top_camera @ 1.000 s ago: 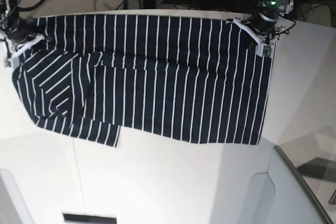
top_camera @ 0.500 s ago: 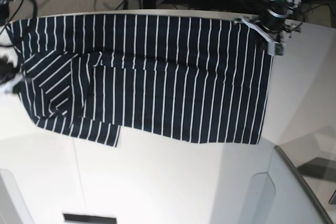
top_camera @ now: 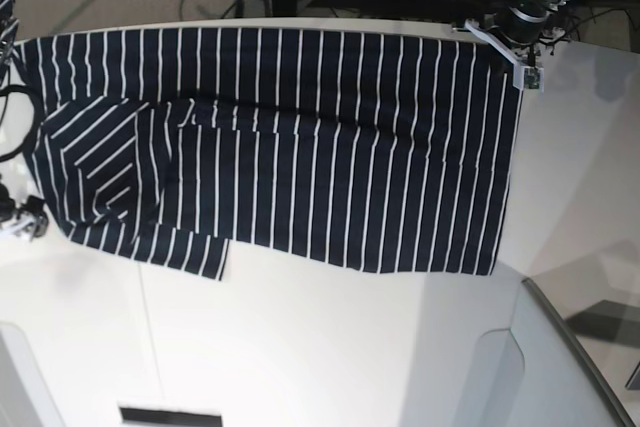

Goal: Layout the t-shirt on the table in an organized manner, then fold the t-shirt properly
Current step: 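Drag the shirt edge with both grippers away from the hem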

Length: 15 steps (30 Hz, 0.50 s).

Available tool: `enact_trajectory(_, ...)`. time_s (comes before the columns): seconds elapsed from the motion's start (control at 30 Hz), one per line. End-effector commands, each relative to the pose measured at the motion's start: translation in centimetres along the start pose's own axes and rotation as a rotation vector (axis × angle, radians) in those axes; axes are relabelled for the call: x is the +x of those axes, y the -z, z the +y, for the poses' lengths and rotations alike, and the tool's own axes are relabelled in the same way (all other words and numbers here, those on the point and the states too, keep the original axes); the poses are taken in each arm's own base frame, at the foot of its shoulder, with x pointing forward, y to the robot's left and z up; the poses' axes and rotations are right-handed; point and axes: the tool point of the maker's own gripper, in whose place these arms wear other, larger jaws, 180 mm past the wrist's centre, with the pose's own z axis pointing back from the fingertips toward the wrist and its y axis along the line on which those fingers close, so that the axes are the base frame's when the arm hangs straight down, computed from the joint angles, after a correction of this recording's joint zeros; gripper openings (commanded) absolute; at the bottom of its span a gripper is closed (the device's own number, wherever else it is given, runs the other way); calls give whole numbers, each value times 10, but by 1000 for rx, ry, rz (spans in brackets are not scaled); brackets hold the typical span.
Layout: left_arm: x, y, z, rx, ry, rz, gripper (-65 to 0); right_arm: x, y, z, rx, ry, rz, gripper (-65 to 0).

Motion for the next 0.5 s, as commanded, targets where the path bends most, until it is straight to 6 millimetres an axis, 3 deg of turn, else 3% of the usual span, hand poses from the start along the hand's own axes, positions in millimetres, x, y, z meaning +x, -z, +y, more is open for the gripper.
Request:
enact_trajectory(0.0,5,-5,13,31,-2,-24,-650,26,-6,-9,-10,-2,-68,-227)
enact_trajectory(0.33,-3,-13,21,49,-7,-13,-650,18,0,-5,-8,-15,-65,-227)
enact_trajectory(0.47,0,-16,20,48,-4,-22,-650,1,4,-6,-10,-17,-21,-228)
